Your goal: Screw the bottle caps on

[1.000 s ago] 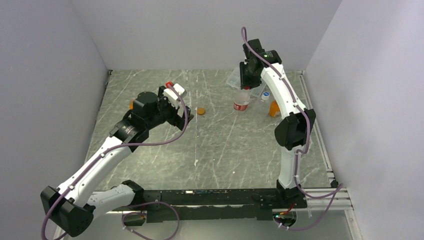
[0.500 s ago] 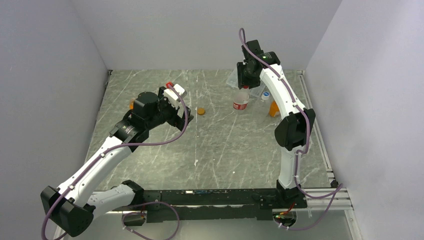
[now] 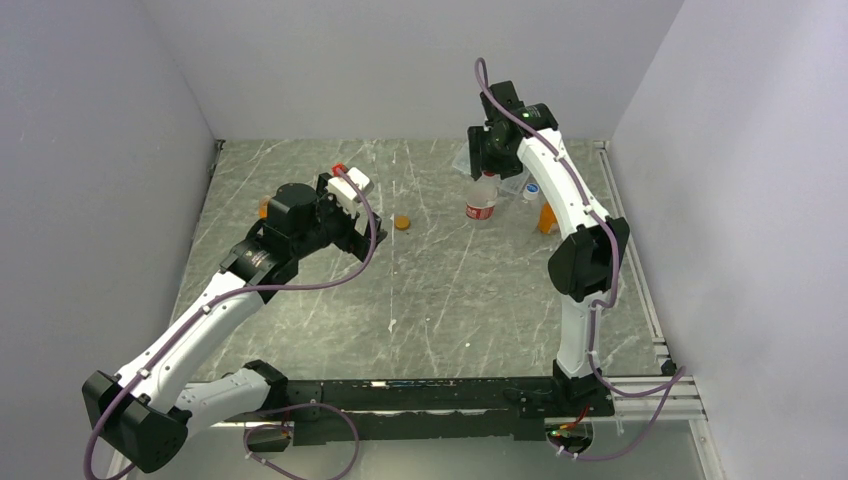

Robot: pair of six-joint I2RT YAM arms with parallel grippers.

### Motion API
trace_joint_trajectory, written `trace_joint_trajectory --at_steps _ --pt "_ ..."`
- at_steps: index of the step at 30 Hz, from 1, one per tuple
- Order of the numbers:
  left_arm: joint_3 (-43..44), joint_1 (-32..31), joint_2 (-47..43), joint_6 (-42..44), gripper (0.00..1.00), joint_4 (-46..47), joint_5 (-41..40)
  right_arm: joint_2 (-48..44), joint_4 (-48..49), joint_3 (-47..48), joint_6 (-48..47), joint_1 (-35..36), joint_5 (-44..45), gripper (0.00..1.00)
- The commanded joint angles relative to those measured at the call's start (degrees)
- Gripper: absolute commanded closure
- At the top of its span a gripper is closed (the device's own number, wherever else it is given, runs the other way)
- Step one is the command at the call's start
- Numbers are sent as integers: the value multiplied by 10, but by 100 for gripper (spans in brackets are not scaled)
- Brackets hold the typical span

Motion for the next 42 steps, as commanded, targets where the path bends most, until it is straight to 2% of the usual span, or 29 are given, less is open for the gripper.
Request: trace_joint_trajectory --at_steps 1,6,9,10,11,13,19,22,25,32,42 --pt "2 4 -2 -12 1 12 8 -21 -11 41 -1 4 14 36" --pt "6 5 3 -29 0 10 -11 -31 -26 78 4 8 19 20" --pt "21 7 5 -72 1 -2 -90 -54 -27 81 11 11 24 11" --pt "25 10 4 -92 1 -8 -138 -65 -26 79 14 12 25 10" --pt "35 17 6 -110 1 -27 -194 -76 -25 74 17 15 26 9" --pt "55 52 13 -144 1 -66 -233 -101 -21 63 21 21 29 1" --pt "74 188 44 -198 0 -119 -260 -176 0 17 24 60 28 0" --pt "67 259 69 -217 1 -106 -236 -214 13 -16 23 85 26 0" --pt "63 304 113 -223 1 -74 -224 -238 25 -43 25 118 24 0" --pt "52 341 204 -220 1 22 -225 -282 55 -109 34 196 27 0" --pt "35 354 310 -226 1 139 -226 -321 74 -149 36 219 29 0"
